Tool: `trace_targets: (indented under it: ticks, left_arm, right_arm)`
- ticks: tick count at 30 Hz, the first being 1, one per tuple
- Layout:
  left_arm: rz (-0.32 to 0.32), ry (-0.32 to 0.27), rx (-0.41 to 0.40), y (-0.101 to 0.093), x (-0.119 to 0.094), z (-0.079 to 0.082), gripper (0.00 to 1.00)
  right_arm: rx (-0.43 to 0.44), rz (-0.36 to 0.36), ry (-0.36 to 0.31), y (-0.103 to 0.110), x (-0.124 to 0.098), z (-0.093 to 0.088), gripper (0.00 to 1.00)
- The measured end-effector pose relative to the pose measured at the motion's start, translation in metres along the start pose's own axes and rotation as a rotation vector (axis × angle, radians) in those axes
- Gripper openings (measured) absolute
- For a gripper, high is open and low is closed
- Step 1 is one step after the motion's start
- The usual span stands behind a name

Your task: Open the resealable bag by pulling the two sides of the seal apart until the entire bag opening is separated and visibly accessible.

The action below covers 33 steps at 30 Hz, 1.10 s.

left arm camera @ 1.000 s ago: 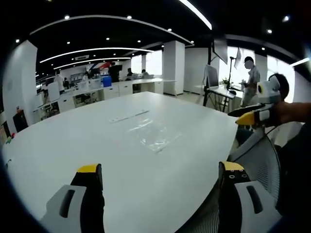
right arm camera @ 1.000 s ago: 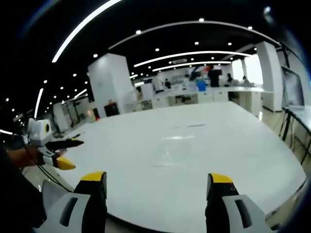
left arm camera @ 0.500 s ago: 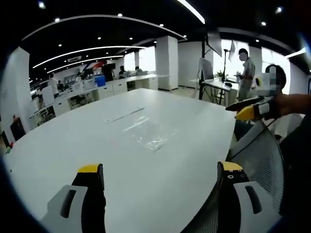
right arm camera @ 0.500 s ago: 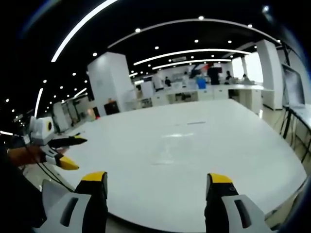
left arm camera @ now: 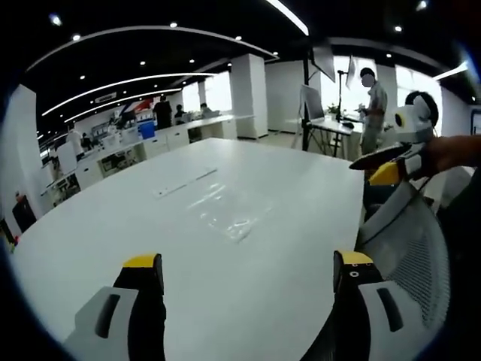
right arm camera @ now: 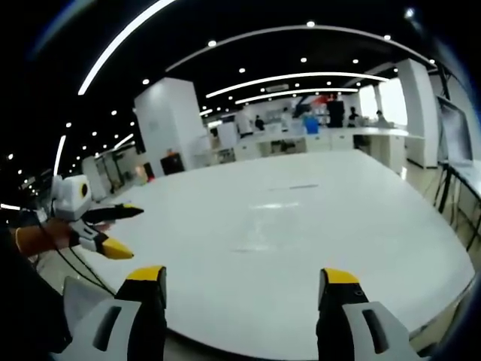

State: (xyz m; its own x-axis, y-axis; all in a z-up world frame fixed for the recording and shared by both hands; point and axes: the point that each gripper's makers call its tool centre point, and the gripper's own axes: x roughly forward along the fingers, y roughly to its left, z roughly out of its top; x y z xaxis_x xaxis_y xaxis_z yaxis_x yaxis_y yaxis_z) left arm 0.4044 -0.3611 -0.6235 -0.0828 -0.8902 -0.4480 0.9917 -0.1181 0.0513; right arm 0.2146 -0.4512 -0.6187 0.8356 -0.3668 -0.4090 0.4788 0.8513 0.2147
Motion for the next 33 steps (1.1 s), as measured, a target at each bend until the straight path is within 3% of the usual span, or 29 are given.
trace_targets:
  ticks: [9, 21, 33]
  left_arm:
    - [-0.023, 0.021, 0.036, 0.003, 0.020, 0.000, 0.91]
    - [-0.042, 0.081, 0.027, 0.011, 0.040, -0.020, 0.87]
    - [-0.033, 0.115, 0.040, 0.025, 0.054, -0.028, 0.84]
  right_arm:
    - [0.005, -0.003, 0.008, -0.005, 0.003, -0.001, 0.82]
    - [0.014, -0.001, 0.027, -0.009, 0.010, -0.002, 0.81]
    - [0.012, 0.014, 0.047, -0.007, 0.020, -0.004, 0.81]
